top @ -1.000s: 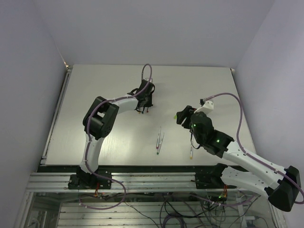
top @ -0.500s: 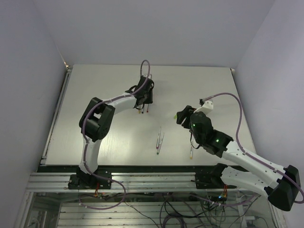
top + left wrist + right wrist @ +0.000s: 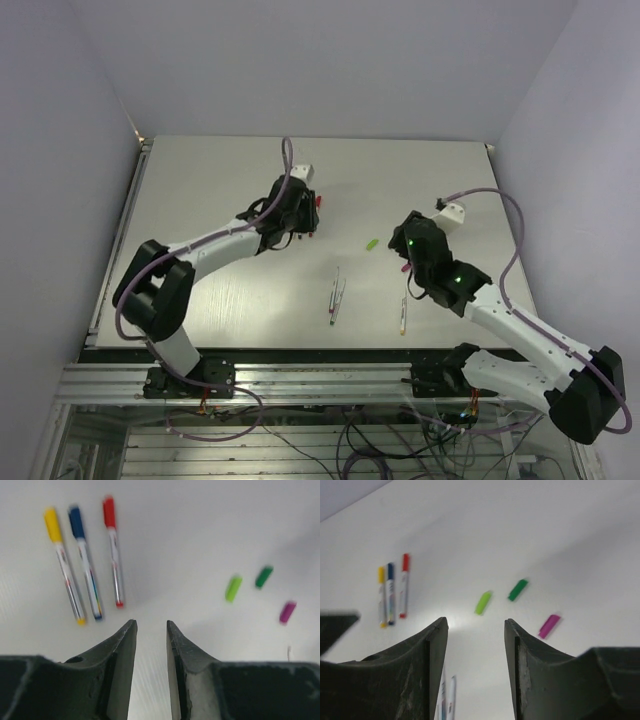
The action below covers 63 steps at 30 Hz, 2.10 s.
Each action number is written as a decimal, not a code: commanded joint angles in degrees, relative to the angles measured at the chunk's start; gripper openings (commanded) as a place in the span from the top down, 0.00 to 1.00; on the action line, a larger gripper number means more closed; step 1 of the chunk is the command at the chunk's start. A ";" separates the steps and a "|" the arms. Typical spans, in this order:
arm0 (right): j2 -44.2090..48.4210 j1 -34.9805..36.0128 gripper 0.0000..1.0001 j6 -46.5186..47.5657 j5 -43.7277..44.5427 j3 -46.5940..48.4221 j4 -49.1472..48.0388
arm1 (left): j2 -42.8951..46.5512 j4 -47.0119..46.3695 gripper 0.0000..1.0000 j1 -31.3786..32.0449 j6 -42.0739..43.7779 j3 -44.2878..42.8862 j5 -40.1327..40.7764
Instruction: Insert the pens into the pen caps
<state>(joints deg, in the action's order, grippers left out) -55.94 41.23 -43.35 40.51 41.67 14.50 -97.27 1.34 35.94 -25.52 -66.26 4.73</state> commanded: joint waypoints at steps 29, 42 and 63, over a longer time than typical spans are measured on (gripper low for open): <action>-3.22 -17.07 0.57 -10.38 -12.38 -9.32 4.85 | 3.34 2.19 0.60 23.75 -3.40 13.43 9.34; -1.72 -17.06 0.58 -9.91 -14.55 -11.49 2.26 | -1.23 4.96 0.59 24.35 -3.66 9.79 13.15; -2.07 -17.05 0.59 -10.34 -15.19 -13.04 0.84 | -5.29 8.17 0.60 24.37 -3.44 9.24 12.22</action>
<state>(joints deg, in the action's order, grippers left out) -58.61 24.43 -53.54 25.19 29.63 16.51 -101.82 6.74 59.83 -28.95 -55.79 16.80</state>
